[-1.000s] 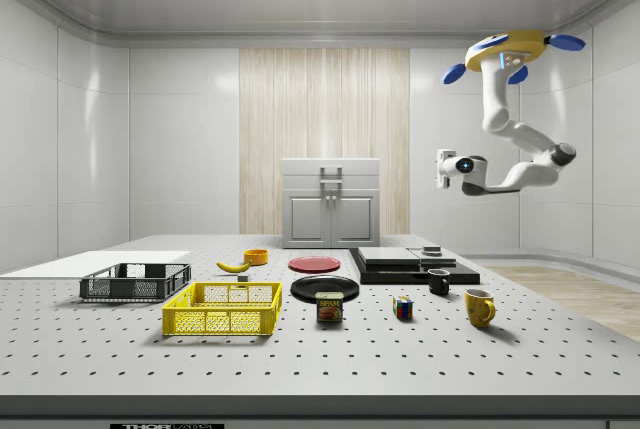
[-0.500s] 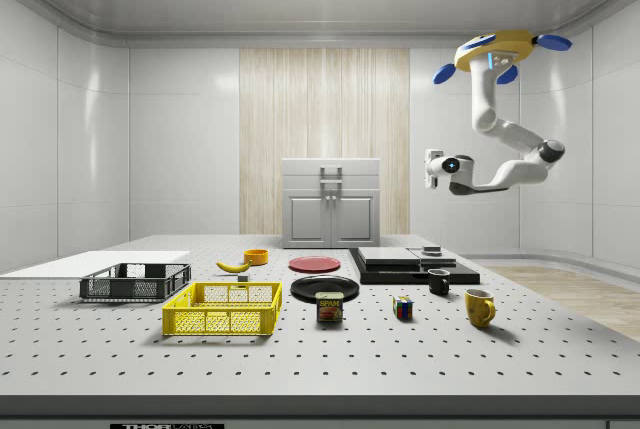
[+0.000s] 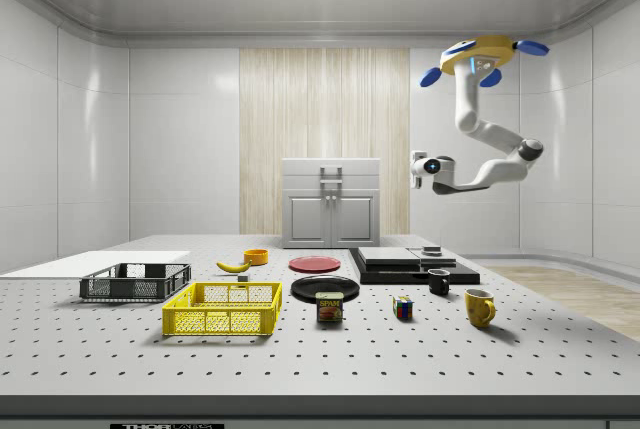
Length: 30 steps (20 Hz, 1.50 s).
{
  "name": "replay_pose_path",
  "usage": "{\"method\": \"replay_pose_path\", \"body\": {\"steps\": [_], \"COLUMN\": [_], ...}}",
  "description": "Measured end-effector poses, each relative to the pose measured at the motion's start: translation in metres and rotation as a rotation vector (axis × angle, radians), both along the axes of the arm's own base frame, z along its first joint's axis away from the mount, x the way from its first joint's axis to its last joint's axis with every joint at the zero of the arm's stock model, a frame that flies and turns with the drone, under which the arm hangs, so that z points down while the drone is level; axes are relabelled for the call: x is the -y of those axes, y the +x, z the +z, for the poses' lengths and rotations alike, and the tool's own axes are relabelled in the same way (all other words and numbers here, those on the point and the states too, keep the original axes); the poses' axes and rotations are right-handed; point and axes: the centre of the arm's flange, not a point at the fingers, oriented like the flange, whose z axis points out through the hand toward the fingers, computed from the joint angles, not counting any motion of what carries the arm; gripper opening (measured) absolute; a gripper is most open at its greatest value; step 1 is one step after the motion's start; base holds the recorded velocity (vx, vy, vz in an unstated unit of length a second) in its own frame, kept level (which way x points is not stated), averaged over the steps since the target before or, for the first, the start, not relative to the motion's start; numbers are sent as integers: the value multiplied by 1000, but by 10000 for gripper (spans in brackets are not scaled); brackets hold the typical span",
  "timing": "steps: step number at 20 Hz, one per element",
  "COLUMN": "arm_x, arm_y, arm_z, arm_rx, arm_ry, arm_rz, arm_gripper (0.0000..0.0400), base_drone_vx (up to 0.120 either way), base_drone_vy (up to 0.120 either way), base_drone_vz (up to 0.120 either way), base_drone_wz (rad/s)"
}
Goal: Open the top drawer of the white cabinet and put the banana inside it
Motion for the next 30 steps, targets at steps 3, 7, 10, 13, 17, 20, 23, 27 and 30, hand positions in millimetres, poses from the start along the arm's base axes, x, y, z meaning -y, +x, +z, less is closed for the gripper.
{"method": "replay_pose_path", "body": {"steps": [3, 7, 10, 13, 17, 20, 23, 27, 30], "arm_x": [0, 0, 0, 0, 0, 0, 0, 0, 0], "arm_y": [0, 0, 0, 0, 0, 0, 0, 0, 0], "arm_z": [0, 0, 0, 0, 0, 0, 0, 0, 0], "arm_rx": [0, 0, 0, 0, 0, 0, 0, 0, 0], "arm_ry": [0, 0, 0, 0, 0, 0, 0, 0, 0], "arm_rz": [0, 0, 0, 0, 0, 0, 0, 0, 0], "arm_gripper": [400, 400, 400, 400, 400, 400, 400, 400, 400], "base_drone_vx": [120, 120, 120, 120, 120, 120, 120, 120, 120], "base_drone_vy": [-120, -120, -120, -120, -120, -120, -120, -120, -120], "base_drone_vz": [0, 0, 0, 0, 0, 0, 0, 0, 0], "base_drone_wz": [0, 0, 0, 0, 0, 0, 0, 0, 0]}}
